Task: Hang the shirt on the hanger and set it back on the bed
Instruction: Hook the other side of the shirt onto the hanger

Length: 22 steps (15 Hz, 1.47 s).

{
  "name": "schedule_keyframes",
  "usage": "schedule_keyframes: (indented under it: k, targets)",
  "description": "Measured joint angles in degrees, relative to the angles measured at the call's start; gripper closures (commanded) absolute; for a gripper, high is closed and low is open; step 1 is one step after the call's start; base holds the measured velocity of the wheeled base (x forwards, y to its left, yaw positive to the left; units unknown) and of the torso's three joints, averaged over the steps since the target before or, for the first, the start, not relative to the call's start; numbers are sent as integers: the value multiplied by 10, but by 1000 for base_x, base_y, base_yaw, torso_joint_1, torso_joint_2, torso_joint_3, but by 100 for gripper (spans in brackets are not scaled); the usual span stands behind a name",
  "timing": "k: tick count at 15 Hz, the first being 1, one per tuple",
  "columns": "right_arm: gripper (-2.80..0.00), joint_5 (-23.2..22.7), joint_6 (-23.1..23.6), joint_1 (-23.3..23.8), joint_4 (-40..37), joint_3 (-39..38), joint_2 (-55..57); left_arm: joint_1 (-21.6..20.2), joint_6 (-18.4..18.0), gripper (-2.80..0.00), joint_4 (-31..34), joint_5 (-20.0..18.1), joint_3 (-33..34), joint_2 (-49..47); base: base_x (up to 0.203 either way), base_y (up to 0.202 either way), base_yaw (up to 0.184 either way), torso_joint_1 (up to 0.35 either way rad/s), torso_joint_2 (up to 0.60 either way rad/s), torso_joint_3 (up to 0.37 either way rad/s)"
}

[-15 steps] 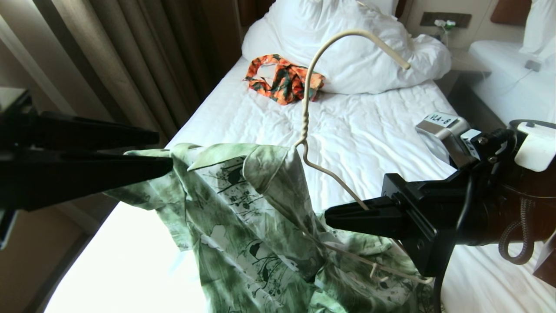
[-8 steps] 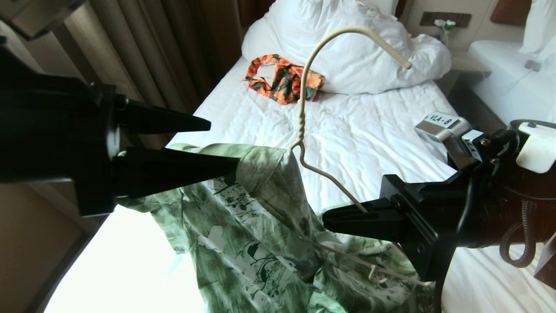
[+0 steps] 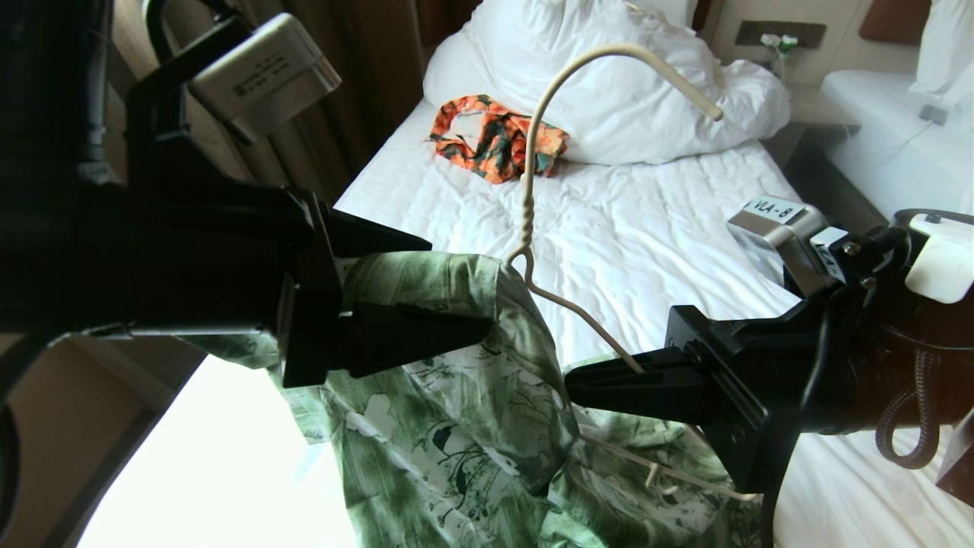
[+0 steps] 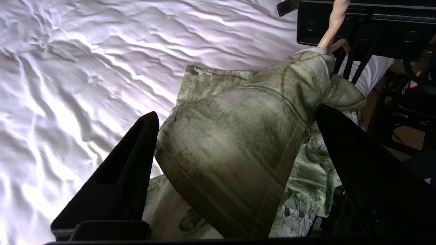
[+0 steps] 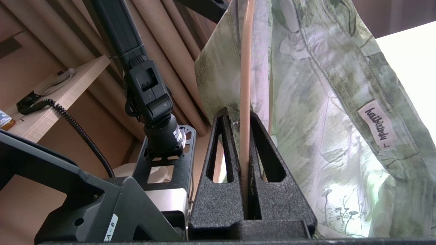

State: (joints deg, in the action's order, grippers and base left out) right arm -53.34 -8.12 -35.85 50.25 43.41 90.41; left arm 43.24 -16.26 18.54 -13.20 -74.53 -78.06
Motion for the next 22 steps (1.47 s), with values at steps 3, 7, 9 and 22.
schedule_keyframes:
  k: [3, 7, 9, 22]
  targets:
    - [0, 0, 0, 0, -1, 0, -1, 2, 0, 0, -3, 0, 4, -9, 0, 0, 0, 0, 0, 0]
    - [0, 0, 0, 0, -1, 2, -1, 3, 0, 0, -4, -1, 11, -11, 0, 0, 0, 0, 0, 0]
    - [0, 1, 0, 0, -1, 4, -1, 4, -1, 0, -3, -1, 15, -10, 0, 0, 0, 0, 0, 0]
    - [-280, 32, 2, -13, 51, -12, 7, 2, 8, 0, -3, -2, 3, -1, 0, 0, 0, 0, 0, 0]
